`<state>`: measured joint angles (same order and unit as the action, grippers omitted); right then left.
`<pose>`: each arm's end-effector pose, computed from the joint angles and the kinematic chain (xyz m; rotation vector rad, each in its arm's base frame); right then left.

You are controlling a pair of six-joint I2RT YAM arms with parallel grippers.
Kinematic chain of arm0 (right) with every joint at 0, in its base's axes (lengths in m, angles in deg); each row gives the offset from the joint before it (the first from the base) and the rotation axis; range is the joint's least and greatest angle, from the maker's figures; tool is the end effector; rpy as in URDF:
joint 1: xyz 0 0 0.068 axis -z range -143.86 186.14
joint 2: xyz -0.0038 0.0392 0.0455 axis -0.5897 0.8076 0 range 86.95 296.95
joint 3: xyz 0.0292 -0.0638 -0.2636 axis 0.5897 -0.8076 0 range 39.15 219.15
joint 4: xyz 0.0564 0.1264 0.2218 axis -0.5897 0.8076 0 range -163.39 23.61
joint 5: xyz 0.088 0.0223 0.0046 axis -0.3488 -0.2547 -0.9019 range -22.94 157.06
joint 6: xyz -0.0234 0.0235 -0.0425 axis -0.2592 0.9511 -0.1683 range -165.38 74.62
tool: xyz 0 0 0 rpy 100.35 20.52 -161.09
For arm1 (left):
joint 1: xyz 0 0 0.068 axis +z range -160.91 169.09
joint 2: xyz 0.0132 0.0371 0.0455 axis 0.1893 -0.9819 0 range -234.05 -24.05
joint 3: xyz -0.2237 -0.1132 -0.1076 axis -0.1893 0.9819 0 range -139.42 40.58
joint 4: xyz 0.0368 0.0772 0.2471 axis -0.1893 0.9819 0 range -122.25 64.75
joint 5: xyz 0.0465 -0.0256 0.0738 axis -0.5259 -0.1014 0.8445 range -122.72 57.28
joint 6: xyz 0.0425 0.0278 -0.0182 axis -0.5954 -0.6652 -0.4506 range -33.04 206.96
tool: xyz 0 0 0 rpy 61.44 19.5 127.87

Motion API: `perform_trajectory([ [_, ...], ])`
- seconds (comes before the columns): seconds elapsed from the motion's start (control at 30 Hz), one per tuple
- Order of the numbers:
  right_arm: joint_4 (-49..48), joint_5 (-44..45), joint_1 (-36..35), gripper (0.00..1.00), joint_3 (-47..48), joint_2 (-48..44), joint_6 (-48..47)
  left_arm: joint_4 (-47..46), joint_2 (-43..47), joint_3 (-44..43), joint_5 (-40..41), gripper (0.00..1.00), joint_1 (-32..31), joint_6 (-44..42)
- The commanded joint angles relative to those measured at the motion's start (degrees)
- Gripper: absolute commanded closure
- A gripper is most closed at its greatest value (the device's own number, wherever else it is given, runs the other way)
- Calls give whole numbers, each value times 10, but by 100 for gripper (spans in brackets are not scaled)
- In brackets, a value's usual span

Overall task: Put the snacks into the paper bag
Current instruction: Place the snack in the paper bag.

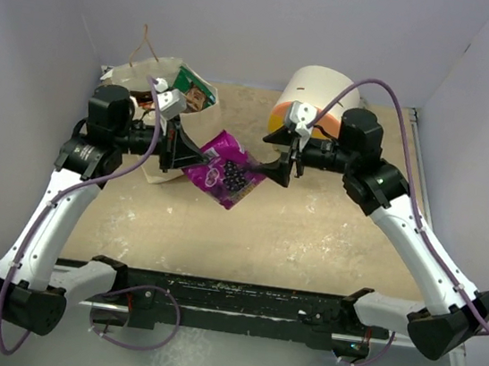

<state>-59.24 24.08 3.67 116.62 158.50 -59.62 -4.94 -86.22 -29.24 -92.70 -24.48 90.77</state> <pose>0.2172 0.1671 0.4346 -1.1775 1.2995 0.8728 0.2047 -0.0811 0.4081 0.8655 1.6978 -1.1950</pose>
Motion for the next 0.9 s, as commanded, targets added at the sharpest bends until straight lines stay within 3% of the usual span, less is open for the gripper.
perform_trajectory([
  [0.0, -11, 8, 21, 23, -10, -47, -24, 39, 48, -75, 17, 100, 34, -77],
  [0.1, 7, 11, 33, 19, -25, -65, -46, 90, 69, -113, 38, 100, 69, -115],
  [0.37, 47, 34, 68, 19, -92, -91, -102, 215, 90, -261, 139, 100, 134, -204],
  [0.87, -20, 42, 121, 19, -231, -176, -89, 284, -29, -587, 287, 100, 187, -279],
])
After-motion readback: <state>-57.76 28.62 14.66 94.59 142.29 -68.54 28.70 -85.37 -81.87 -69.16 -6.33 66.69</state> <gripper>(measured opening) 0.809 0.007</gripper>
